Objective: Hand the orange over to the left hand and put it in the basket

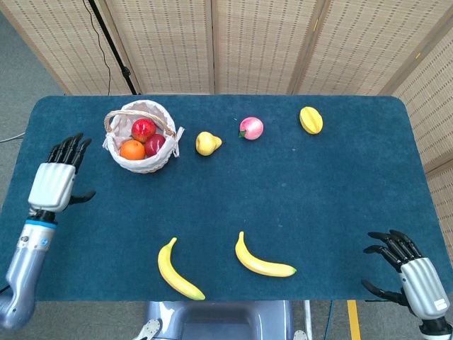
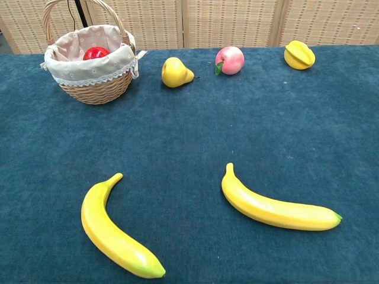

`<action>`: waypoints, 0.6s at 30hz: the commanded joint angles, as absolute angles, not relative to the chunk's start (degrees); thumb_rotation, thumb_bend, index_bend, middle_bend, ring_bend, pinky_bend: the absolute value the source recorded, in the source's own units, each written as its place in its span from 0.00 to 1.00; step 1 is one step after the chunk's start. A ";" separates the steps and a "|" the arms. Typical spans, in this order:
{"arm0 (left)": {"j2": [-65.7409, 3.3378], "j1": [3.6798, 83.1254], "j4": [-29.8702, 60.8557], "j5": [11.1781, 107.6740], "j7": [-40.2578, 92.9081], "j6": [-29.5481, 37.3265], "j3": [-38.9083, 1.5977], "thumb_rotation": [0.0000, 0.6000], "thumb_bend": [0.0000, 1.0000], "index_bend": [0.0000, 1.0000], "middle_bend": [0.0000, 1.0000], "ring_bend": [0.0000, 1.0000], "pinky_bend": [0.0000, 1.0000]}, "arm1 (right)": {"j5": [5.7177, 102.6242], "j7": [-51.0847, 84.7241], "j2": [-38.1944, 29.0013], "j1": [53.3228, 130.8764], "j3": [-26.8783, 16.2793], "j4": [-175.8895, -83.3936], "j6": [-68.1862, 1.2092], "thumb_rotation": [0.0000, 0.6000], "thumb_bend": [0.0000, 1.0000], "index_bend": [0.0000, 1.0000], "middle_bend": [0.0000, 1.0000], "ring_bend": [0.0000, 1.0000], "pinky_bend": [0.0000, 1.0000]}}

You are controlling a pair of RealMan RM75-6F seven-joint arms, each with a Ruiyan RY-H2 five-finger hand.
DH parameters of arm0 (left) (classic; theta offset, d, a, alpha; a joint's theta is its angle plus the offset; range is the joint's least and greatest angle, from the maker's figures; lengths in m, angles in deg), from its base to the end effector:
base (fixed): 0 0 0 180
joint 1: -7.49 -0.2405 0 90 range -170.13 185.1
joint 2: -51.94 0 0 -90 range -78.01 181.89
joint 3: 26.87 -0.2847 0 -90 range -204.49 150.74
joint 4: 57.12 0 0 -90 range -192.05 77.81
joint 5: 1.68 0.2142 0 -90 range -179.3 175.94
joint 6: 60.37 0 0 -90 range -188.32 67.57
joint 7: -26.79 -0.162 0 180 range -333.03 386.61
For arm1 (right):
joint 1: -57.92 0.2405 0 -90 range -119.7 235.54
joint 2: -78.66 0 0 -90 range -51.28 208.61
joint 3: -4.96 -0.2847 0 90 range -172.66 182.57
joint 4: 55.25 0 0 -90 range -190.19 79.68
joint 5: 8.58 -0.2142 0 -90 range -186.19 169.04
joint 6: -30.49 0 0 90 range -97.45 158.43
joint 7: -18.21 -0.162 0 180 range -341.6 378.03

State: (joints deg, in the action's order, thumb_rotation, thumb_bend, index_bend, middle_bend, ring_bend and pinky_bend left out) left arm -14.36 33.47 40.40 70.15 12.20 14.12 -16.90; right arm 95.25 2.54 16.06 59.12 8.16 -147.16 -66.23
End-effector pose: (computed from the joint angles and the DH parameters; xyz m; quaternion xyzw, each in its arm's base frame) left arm -0.2463 0.3329 0.1483 -0.6369 -0.3259 -0.4084 0.5669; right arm -0.3028 -0.1515 0.1713 0.6040 -0.3968 0.5168 0.4590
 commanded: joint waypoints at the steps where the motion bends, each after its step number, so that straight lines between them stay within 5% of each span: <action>1: -11.48 28.88 44.91 73.86 14.03 18.42 -20.37 1.00 0.01 0.00 0.00 0.00 0.11 | 92.64 6.17 14.56 60.39 6.36 -147.46 -63.66 1.00 0.00 0.35 0.20 0.21 0.15; 8: -11.70 22.22 46.69 78.01 14.81 23.26 -26.06 1.00 0.01 0.00 0.00 0.00 0.11 | 86.65 14.27 12.71 62.96 2.73 -148.61 -58.50 1.00 0.00 0.26 0.11 0.11 0.11; 18: -14.25 18.38 43.48 78.11 16.23 24.32 -27.79 1.00 0.01 0.00 0.00 0.00 0.11 | 82.63 18.63 10.96 65.17 0.99 -150.04 -54.44 1.00 0.00 0.20 0.05 0.03 0.03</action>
State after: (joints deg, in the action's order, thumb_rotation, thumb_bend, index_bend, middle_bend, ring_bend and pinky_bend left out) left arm -13.95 18.65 43.95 77.78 16.04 24.11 -27.66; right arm 82.90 18.23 11.23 65.01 1.12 -149.81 -54.68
